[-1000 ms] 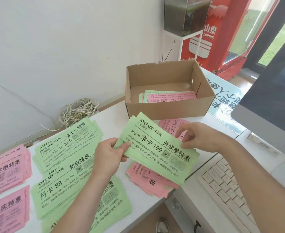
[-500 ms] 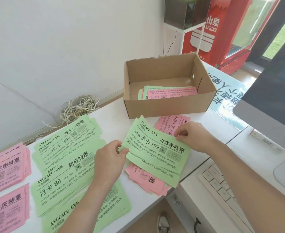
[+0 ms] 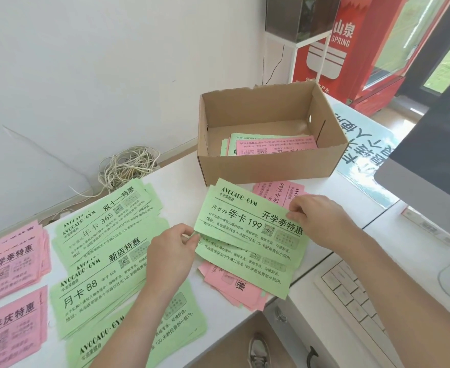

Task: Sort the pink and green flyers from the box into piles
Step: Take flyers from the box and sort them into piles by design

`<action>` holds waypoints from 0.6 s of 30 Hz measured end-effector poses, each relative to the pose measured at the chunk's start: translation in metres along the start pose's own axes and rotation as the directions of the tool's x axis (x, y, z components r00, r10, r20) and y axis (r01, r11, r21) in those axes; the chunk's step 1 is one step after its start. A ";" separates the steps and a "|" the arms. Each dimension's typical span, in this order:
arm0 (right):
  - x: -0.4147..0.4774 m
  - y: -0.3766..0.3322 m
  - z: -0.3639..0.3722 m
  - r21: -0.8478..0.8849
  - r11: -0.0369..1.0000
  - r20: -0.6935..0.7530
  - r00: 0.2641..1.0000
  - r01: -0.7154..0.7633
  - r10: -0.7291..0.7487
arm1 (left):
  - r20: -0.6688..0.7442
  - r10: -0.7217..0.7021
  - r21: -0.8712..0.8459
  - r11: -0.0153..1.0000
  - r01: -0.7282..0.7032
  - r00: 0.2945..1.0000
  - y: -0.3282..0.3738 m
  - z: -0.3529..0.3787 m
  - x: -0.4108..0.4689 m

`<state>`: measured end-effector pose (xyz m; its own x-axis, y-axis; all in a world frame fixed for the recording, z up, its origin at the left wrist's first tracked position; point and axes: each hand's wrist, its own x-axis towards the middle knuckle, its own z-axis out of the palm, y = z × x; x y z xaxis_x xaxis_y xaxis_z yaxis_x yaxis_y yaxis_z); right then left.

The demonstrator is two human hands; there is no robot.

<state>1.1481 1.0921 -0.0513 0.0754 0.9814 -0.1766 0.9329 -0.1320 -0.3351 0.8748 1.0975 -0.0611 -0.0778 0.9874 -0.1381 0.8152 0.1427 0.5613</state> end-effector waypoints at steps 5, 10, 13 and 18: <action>-0.001 0.014 -0.008 -0.019 0.999 -0.073 0.997 -0.041 0.039 | 0.051 0.003 -0.024 1.000 -0.002 0.999 -0.006 0.003 0.001; -0.007 0.021 -0.015 0.190 0.980 -0.133 0.987 -0.060 0.086 | 0.051 -0.037 -0.049 0.998 0.039 0.998 0.002 0.001 0.008; -0.010 0.030 -0.021 0.322 0.944 -0.187 0.973 -0.073 0.139 | 0.103 -0.097 -0.071 0.992 0.104 0.990 -0.001 0.002 0.016; -0.013 0.043 -0.034 0.467 0.878 -0.238 0.942 -0.101 0.235 | 0.174 -0.124 -0.070 0.988 0.138 0.977 -0.004 0.004 0.018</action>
<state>1.1995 1.0788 -0.0321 0.3739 0.9271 -0.0245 0.6474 -0.2798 -0.7090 0.8724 1.1148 -0.0697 -0.0774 0.9348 -0.3467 0.7545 0.2823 0.5925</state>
